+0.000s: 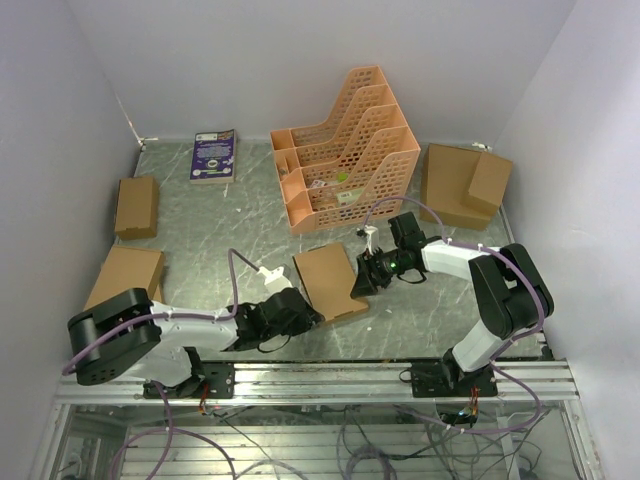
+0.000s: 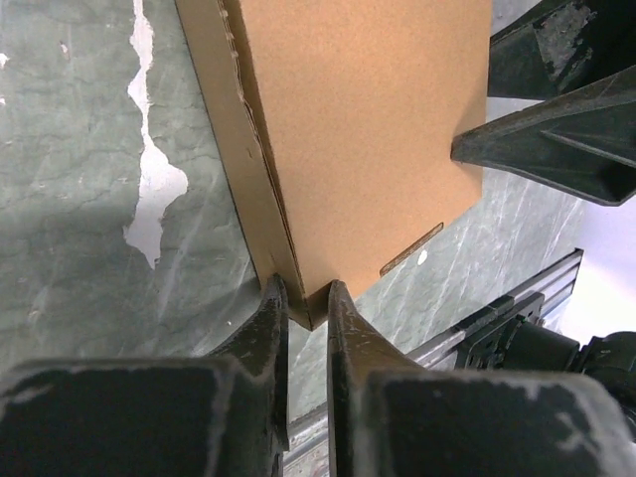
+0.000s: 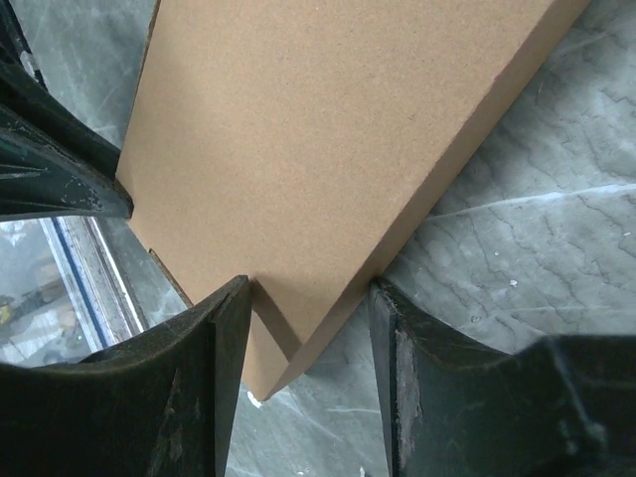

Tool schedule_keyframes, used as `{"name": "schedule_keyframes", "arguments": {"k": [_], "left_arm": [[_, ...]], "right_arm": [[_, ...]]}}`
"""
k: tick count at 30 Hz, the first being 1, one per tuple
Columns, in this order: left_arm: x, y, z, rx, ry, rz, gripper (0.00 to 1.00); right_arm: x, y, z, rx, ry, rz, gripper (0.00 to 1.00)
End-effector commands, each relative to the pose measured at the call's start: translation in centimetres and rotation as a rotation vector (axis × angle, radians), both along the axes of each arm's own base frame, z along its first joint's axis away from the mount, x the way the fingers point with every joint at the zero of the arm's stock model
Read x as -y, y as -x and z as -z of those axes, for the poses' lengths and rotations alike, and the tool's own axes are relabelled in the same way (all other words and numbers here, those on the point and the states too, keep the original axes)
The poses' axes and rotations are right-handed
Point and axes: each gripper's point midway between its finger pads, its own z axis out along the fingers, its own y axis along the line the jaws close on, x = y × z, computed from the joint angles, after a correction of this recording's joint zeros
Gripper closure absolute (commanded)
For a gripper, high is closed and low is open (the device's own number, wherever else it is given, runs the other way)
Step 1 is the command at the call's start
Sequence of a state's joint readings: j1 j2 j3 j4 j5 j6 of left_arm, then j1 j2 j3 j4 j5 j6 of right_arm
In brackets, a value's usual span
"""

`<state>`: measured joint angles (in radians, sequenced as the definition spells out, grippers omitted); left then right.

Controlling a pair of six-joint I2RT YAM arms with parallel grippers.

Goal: Fold the paper box

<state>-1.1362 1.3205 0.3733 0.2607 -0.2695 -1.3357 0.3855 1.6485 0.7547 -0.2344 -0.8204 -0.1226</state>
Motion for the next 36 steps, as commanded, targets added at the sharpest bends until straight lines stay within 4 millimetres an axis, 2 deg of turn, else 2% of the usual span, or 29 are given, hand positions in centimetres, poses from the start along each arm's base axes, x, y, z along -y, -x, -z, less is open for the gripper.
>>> {"name": "schedule_keyframes", "arguments": {"k": [1,3,5,6,10,15,18,21,26,31,36], "left_arm": [[1.5,-1.0,-1.3,0.038,0.027,-0.008,0.9],[1.6,-0.9,-1.3,0.039,0.0,0.009,0.93],[1.8,-0.8,-1.4,0.042,-0.023,0.033,0.91],[1.9,-1.0,-1.7,0.05,-0.029,0.036,0.85],[1.0,-1.1,-3.1,0.092,-0.068,0.053,0.46],[-1.9,-1.6,-5.0,0.159,-0.186,0.072,0.26],[-3.6,-3.0,-6.1,0.189,-0.207,0.076,0.21],[-5.3,-4.9,-6.6,0.223,-0.158,0.065,0.18],[-7.4,-9.2,-7.6,0.298,-0.017,-0.018,0.17],[-7.0,-12.2,-6.7,0.302,0.008,-0.036,0.17],[-5.5,-14.0,-5.2,0.289,0.01,-0.017,0.17]], "right_arm": [[-0.5,0.6,0.4,-0.001,0.006,-0.033,0.52],[-0.6,0.6,0.3,0.002,0.005,-0.033,0.52],[-0.5,0.5,0.4,0.003,0.009,-0.032,0.51],[-0.5,0.4,0.3,0.006,0.009,-0.033,0.5],[-0.1,-0.3,-0.2,0.025,0.017,-0.023,0.4],[0.9,-1.8,-1.9,0.065,-0.025,0.024,0.33],[1.3,-2.5,-3.2,0.082,-0.068,0.036,0.31],[1.4,-2.9,-4.3,0.11,-0.102,0.046,0.3],[0.9,-4.9,-4.9,0.118,-0.142,0.106,0.3],[0.0,-8.5,-4.1,0.105,-0.189,0.253,0.31],[-0.5,-10.1,-2.4,0.06,-0.192,0.307,0.34]]}}
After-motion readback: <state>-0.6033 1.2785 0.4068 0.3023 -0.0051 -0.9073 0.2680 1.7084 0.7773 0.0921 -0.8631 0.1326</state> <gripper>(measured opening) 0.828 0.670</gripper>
